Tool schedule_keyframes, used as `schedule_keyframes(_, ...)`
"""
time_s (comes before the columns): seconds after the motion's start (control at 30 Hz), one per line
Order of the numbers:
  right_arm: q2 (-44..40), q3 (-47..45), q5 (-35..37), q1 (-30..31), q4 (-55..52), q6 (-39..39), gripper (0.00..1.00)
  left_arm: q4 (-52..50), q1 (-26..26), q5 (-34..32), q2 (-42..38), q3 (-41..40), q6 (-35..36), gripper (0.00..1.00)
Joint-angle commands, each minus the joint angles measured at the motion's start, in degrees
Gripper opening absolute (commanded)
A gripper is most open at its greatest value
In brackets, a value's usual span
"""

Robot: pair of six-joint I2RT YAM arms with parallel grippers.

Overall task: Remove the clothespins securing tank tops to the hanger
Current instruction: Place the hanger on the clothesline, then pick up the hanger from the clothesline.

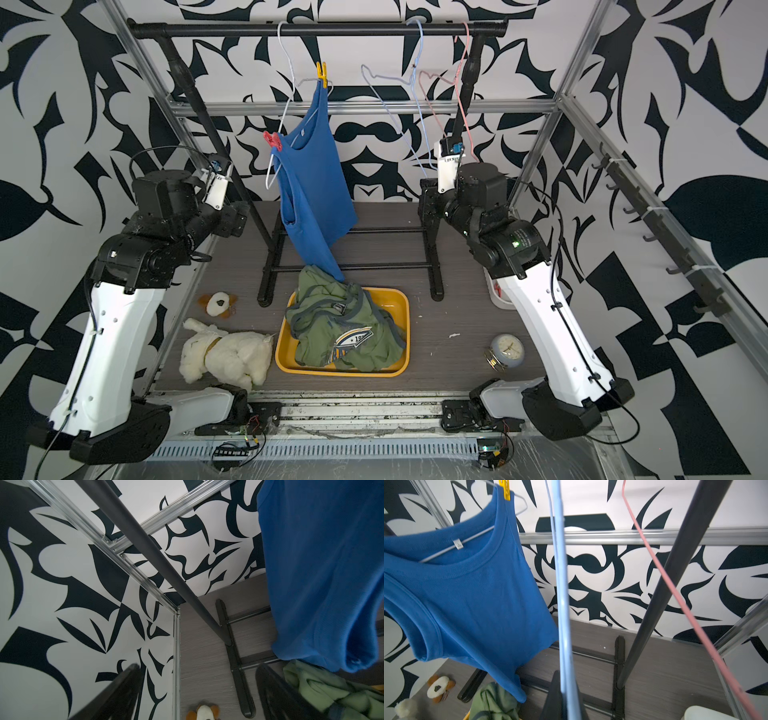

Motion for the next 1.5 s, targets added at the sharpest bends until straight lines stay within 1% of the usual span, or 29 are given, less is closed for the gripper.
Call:
schedule_keyframes(0.0,0.31,4.88,1.11,-0.16,7.48,0.56,0.00,2.06,2.17,0.70,-0.46,-0.03,-2.80,0.90)
schedule_keyframes(0.1,4.45,9.87,1.33,-0.16,4.70,-0.48,0.00,2.08,3.20,2.26,0.38,0.11,-3.49,0.90)
schedule_keyframes(0.3,10.44,15.10,1.64,-0.16,1.69,-1.84,0.00,1.62,3.58,4.94,1.65,0.71,-3.80,0.90)
schedule_keyframes(0.4,11.46,14.49,2.21,-0.16,1.34,-1.81,0.00,2.06,3.66,5.21,1.70,0.76,-3.76,0.90)
schedule_keyframes(0.47,11.55,13.60,2.21,-0.16,1.60,-1.83,0.00,2.03,3.65,5.32,3.87,0.60,-3.50,0.91)
schedule_keyframes(0.67,12.09,12.59,2.99,-0.16,0.84,-1.81,0.00,7.60,4.15,3.27,6.04,-1.40,-0.94,0.90)
schedule_keyframes(0.77,12.00,12.16,3.69,-0.16,-0.38,-1.86,0.00,8.86,4.94,4.47,7.27,-1.63,-0.94,0.90)
schedule_keyframes(0.9,10.91,10.60,4.14,-0.16,-1.11,-1.89,0.00,8.96,5.23,6.76,8.73,0.13,-1.81,0.90)
schedule_keyframes(0.97,10.51,10.08,3.91,-0.16,-1.52,-1.82,0.06,8.97,5.23,8.32,9.23,1.30,-2.19,0.90)
schedule_keyframes(1.13,8.77,9.12,1.46,-0.16,-1.14,-0.53,0.32,8.65,5.23,12.15,10.70,4.37,-3.48,0.90)
schedule_keyframes(1.2,7.98,8.75,1.02,-0.16,-1.17,-0.26,0.39,9.06,5.23,12.60,11.57,5.31,-3.80,0.90)
schedule_keyframes(1.3,5.50,6.58,1.11,-0.16,-0.95,0.66,0.45,9.60,5.23,12.69,13.10,6.83,-4.41,0.90)
schedule_keyframes(1.33,4.08,4.85,1.48,-0.16,-0.50,1.12,0.50,9.57,5.23,12.77,13.70,7.53,-4.54,0.90)
schedule_keyframes(1.47,-3.94,-4.21,3.75,-0.16,3.63,2.20,0.51,9.60,5.19,16.09,15.07,8.80,-5.32,0.90)
